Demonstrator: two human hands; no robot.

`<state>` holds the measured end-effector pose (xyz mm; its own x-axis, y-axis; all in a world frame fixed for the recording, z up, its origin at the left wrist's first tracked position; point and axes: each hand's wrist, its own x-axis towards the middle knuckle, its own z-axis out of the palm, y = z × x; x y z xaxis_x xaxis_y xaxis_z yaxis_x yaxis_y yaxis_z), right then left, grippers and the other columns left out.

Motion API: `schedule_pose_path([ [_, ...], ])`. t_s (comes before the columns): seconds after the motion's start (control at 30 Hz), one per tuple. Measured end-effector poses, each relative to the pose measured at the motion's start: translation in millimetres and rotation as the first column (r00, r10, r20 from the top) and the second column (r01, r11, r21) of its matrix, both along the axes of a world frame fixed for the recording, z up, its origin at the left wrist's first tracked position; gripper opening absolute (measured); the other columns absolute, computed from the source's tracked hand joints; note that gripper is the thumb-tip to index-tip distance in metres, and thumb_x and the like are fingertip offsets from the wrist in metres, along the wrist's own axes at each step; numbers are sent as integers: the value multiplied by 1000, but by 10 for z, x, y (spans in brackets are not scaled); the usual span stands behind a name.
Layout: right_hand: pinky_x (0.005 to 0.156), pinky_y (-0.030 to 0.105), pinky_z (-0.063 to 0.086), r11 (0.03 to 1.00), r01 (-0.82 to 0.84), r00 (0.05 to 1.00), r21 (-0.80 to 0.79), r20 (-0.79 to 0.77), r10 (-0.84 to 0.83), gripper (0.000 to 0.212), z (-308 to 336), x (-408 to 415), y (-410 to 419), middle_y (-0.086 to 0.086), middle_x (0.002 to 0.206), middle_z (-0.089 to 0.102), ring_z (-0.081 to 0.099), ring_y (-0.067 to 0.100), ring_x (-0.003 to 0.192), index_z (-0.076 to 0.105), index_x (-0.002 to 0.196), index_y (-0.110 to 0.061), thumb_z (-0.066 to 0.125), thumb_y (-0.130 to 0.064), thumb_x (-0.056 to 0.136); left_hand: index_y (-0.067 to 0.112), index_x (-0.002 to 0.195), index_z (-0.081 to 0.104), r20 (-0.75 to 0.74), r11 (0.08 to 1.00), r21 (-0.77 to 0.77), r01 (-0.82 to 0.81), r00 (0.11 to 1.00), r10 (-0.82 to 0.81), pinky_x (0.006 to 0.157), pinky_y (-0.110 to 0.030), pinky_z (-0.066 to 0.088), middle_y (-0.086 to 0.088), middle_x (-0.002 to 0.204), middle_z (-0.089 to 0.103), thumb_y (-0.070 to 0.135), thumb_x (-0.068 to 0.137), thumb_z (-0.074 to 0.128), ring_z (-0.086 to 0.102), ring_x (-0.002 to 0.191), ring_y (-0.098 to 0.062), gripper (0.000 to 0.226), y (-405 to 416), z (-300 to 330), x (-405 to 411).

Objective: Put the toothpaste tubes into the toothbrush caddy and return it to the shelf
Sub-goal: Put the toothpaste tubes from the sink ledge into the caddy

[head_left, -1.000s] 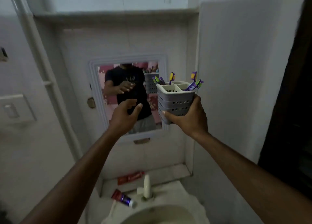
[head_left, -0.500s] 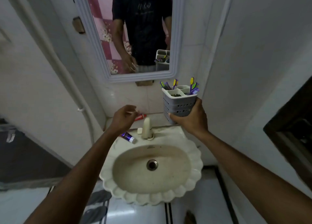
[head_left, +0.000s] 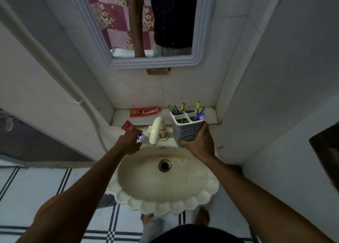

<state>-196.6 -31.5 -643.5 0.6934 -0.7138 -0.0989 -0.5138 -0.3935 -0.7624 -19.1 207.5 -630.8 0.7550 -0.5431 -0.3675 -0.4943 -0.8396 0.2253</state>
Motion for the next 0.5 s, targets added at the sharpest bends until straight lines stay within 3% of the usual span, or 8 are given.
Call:
schedule_pose_path([
  [0.07,84,32,53,999,26,1000,44,14,-26,122,-86,42,84,9,141,66,71,35,125,44,152,-8,109,-50,58,16,159,48,56,988,130,82,994,-90,117,-45,48,-9,164,46,17,99,71,47,149,-29,64,-29,-55,85],
  [0.2,107,45,61,987,104,989,122,90,-115,127,-187,89,284,12,152,58,63,32,140,35,159,-3,111,-36,62,22,151,57,223,926,313,211,931,-288,124,-41,39,-3,157,54,13,96,71,47,147,-25,57,-58,-185,299],
  [0.33,112,42,58,971,177,980,163,60,-189,127,-284,143,449,15,158,54,60,33,144,29,159,-1,110,-30,66,24,148,55,311,834,447,323,818,-483,124,-41,34,1,151,54,20,99,67,48,140,-23,50,-27,-317,495],
  [0.4,112,42,58,959,225,971,172,39,-235,129,-337,150,515,15,160,54,60,33,145,27,162,-1,110,-30,68,24,148,53,343,809,457,370,766,-544,120,-41,35,1,150,57,22,100,66,49,138,-24,50,-11,-374,587],
  [0.5,105,45,59,952,261,965,160,-21,-261,133,-382,122,568,11,163,51,60,33,144,25,164,-6,108,-43,67,22,147,50,363,856,381,348,796,-485,114,-43,39,-3,145,62,26,102,62,54,134,-27,47,39,-427,672],
])
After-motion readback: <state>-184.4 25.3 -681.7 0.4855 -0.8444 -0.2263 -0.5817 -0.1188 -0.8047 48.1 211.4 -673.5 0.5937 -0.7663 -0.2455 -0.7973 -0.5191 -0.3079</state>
